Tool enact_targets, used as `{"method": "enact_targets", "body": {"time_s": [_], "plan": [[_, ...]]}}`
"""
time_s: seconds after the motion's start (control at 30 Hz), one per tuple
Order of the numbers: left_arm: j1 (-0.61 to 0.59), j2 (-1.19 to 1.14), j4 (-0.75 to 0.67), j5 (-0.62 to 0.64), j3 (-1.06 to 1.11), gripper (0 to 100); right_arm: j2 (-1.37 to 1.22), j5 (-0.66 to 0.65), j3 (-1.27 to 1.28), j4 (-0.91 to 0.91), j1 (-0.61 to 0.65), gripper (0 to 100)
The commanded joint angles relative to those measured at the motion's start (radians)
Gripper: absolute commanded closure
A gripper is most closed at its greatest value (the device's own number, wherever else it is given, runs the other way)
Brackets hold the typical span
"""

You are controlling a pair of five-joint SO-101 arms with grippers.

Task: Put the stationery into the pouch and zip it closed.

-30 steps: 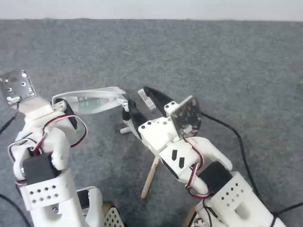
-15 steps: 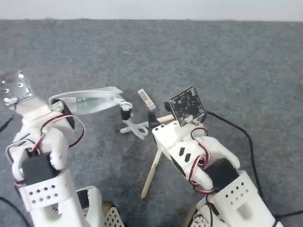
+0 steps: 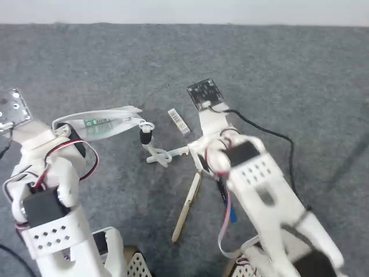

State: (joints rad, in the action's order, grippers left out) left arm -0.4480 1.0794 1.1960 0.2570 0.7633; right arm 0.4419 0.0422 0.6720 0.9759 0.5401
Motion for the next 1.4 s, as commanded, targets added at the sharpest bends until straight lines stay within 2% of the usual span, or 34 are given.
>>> {"method": "enact_targets", "body": {"time_s": [0.0, 0.47, 0.8, 0.93, 1.03, 1.23, 1.37], "plan": [[-0.006, 0.008, -0.040, 0.011, -0.019, 99, -0.127, -0.020, -0.118, 0.005, -0.035, 83.6], [-0.006, 0.008, -0.040, 0.009, -0.019, 99, -0.501, -0.021, -0.278, 0.005, -0.070, 83.6], [-0.006, 0.008, -0.040, 0.009, -0.019, 99, -0.590, -0.026, -0.301, 0.013, -0.087, 83.6], [-0.006, 0.008, -0.040, 0.009, -0.019, 99, -0.595, -0.089, -0.296, 0.015, -0.093, 83.6], [-0.006, 0.008, -0.040, 0.009, -0.019, 99, -0.595, -0.089, -0.293, 0.016, -0.093, 83.7], [-0.006, 0.008, -0.040, 0.009, -0.019, 99, -0.595, -0.092, -0.293, 0.028, -0.093, 94.6], [-0.006, 0.008, -0.040, 0.008, -0.019, 99, -0.595, -0.094, -0.293, 0.035, -0.093, 96.1]]}}
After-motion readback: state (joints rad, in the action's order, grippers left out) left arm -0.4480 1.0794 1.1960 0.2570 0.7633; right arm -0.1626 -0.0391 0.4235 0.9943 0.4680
